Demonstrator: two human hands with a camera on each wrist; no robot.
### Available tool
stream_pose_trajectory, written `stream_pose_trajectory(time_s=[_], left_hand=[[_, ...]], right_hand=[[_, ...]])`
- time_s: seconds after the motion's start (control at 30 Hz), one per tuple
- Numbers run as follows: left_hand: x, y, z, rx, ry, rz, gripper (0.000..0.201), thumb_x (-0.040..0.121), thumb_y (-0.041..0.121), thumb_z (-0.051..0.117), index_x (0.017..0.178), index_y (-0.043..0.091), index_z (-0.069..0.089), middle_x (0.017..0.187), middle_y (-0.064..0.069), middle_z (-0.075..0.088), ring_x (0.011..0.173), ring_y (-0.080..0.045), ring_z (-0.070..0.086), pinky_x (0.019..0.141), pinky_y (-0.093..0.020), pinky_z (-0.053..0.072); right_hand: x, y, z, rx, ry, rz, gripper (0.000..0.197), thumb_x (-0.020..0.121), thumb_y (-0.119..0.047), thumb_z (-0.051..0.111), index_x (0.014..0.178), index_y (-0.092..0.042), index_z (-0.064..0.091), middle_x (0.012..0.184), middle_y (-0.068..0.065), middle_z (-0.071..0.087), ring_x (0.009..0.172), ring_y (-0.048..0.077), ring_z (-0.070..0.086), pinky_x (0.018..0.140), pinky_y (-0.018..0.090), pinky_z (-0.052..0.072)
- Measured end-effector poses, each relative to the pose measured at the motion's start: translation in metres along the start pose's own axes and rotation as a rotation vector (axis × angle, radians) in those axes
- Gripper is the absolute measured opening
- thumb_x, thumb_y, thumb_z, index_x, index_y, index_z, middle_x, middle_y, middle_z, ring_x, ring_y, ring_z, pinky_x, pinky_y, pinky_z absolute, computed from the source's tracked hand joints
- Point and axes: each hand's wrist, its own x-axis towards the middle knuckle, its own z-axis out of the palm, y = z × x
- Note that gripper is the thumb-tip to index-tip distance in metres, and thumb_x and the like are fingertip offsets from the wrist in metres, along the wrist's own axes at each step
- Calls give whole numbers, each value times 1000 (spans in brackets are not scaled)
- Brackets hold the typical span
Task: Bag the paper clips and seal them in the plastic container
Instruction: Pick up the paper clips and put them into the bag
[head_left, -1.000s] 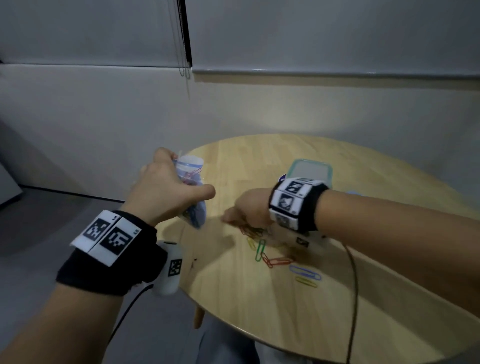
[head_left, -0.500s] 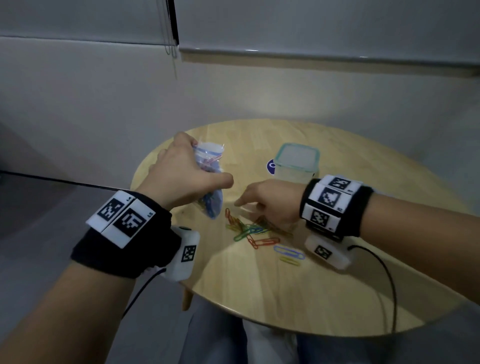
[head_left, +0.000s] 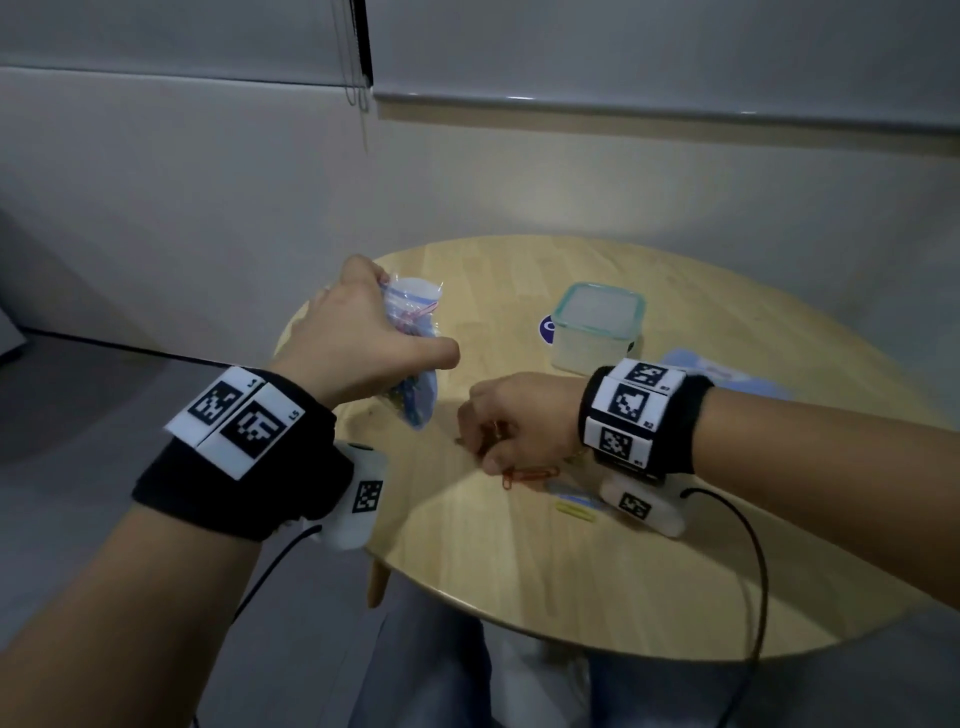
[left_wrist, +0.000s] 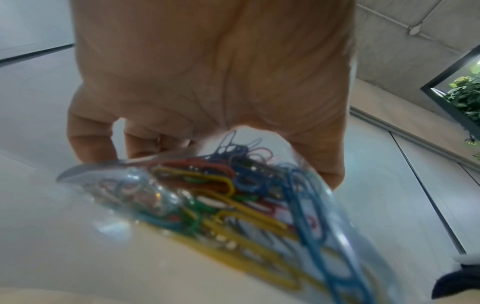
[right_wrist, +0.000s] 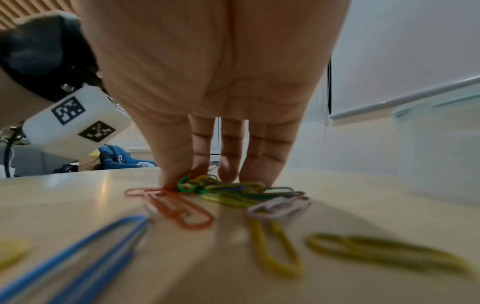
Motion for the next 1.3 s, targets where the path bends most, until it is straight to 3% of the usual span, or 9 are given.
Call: stream_pose_trajectory(time_s=[0.23,0.37,0.43,0.57,0.7,0.87,1.03,1.17,1.3], left_hand=[[-4,18,17,46,-66,27,76,47,53,69,109,24,38,105,0,57,104,-26,55,91,-47,50],[-5,30,27,39,-106,49,78,45,53,70,110,21,41,105,1,57,105,-27,55,92,-50,49],[-6,35,32,42,-119,54,79,44,54,70,110,21,41,104,0,57,105,-27,54,92,-50,49],[-6,38,38,44,-123,56,79,44,54,69,110,21,41,105,0,56,104,-27,55,92,-50,49],[-7,36,42,34,-119,57,79,45,55,70,110,22,40,107,1,56,106,-26,54,92,-48,49],[-10,38,48,5,-142,60,85,44,59,72,112,25,35,110,0,54,108,-24,53,93,-46,49],[-11,43,54,24,-124,105,84,44,60,74,109,25,33,110,2,53,108,-24,53,93,-46,48],[-9,49,60,48,-106,124,84,41,61,72,106,26,32,111,2,52,109,-24,51,93,-46,47],[-10,55,66,39,-105,124,85,40,63,71,105,26,31,112,2,53,112,-23,49,94,-46,47]], right_hand=[[-52,34,-9,173,104,159,15,86,-26,64,100,-23,67,100,-5,63,90,14,59,83,27,48],[-60,40,-18,115,-24,338,73,65,-53,76,126,-24,50,116,-7,56,99,12,55,90,30,48],[-54,31,-14,35,-74,342,83,56,-55,81,123,-19,50,111,-5,57,97,14,56,87,29,49],[-39,17,-6,-20,-24,306,51,64,-39,80,105,-19,57,97,-4,59,88,17,56,74,29,48],[-36,14,-3,-22,8,261,24,74,-21,71,97,-18,66,96,0,68,87,19,62,79,34,54],[-45,21,-12,-8,85,283,18,77,-15,70,95,-15,70,88,-1,68,79,15,62,70,26,50],[-64,36,-56,328,302,404,12,74,-2,72,84,-7,71,67,5,69,51,12,62,58,26,55],[-74,30,-106,475,476,386,12,72,8,71,81,0,71,45,-3,63,39,6,59,48,19,55],[-75,12,-141,617,578,324,12,72,11,69,76,0,68,53,2,65,43,11,60,50,20,57]])
